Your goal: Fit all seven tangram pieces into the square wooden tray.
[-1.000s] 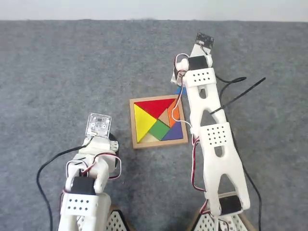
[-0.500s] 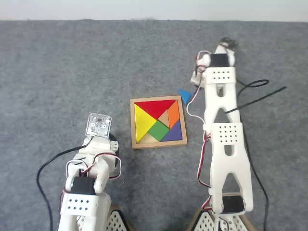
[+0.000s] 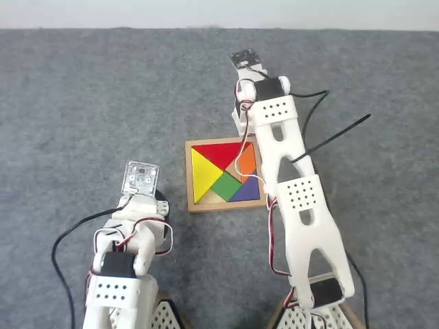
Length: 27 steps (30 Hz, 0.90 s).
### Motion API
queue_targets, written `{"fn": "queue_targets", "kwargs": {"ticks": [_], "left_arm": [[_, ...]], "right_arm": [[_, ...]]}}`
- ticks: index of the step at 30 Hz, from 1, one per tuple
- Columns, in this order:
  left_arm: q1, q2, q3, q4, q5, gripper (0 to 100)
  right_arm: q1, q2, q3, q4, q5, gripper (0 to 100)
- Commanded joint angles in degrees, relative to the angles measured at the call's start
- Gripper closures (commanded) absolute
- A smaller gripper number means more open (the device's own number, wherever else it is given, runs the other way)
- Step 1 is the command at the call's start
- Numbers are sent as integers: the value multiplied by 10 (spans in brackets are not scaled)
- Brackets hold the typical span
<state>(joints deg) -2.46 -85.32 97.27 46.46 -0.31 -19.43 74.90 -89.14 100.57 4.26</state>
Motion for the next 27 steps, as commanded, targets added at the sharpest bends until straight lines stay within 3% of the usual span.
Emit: {"fn": "queue_targets", "kwargs": {"ticks": [1,9,23,27], "left_arm": [[-3,-7,-5,3,4,985],[-3,-7,-5,3,4,985],[-3,-7,-5,3,4,985],[-3,-7,-5,3,4,985]], "right_arm": [[-3,-57,0,24,43,876],[13,-57,50,26,155,875],[78,-65,92,24,169,872],[67,-65,121,23,178,812]]}}
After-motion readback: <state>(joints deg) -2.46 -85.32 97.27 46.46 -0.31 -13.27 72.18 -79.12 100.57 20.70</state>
